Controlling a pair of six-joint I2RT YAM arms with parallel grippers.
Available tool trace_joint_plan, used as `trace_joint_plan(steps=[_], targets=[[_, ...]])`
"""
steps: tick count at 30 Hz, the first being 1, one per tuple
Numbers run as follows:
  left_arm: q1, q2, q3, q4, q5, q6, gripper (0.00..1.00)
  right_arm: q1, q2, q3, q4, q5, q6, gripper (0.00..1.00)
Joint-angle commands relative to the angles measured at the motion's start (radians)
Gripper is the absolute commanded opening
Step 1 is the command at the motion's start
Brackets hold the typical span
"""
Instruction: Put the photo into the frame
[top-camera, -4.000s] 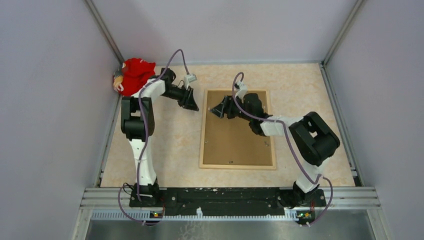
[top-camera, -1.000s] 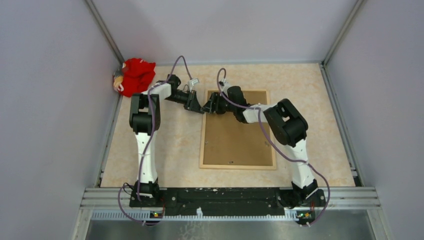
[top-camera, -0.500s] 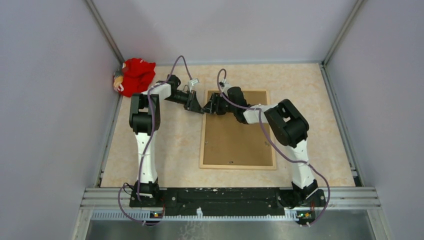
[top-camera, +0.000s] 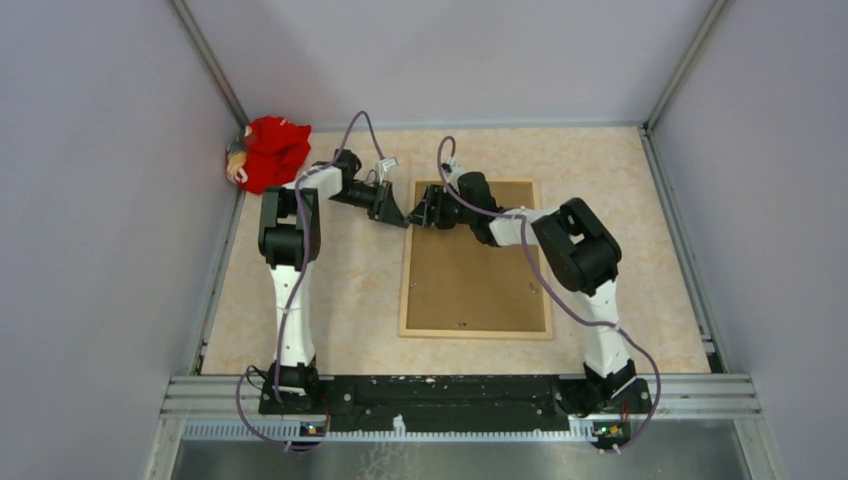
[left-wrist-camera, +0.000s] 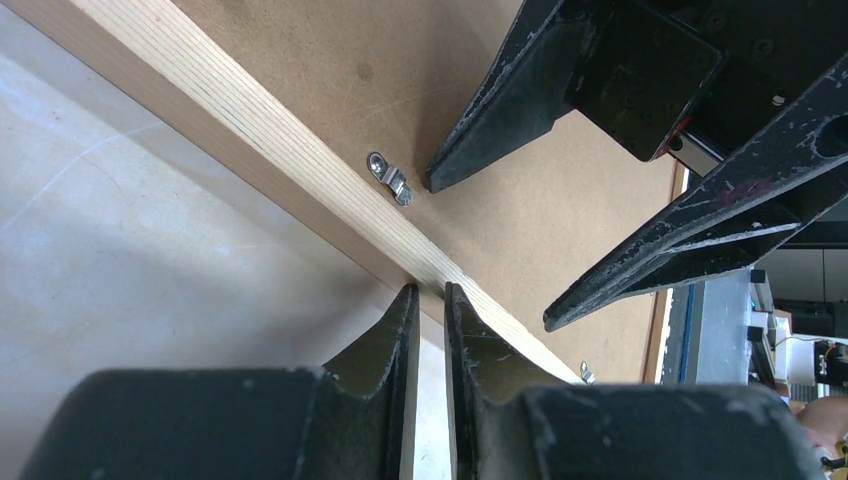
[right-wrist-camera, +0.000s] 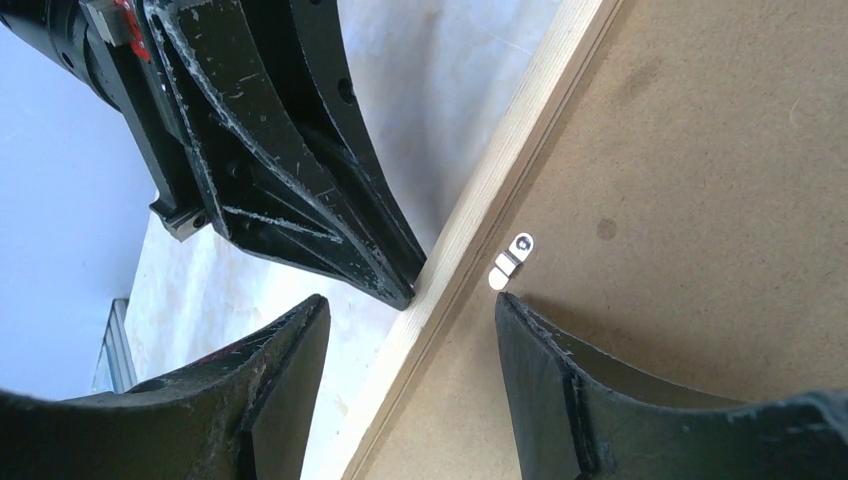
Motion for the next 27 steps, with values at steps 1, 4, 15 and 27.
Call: trace_joint_plan(steps=[1,4,15,27], targets=[[-0.016,-0.006,-0.036,-0.020,-0.056,0.047,0.19,-0.009,0.029,0.045,-0.048,0.025,-0.040,0.62],[-0.018,-0.004,-0.038,-0.020,-0.056,0.047,0.19,-0.008,0.041,0.057,-0.052,0.030,-0.044,0.63],[-0.018,-0.007,-0.040,-0.022,-0.058,0.051,0.19,0.002,0.073,0.081,-0.048,0.020,-0.037,0.62],[-0.018,-0.005,-0.037,-0.024,-0.056,0.059,0.19,0.008,0.107,0.108,-0.046,0.020,0.004,0.62]])
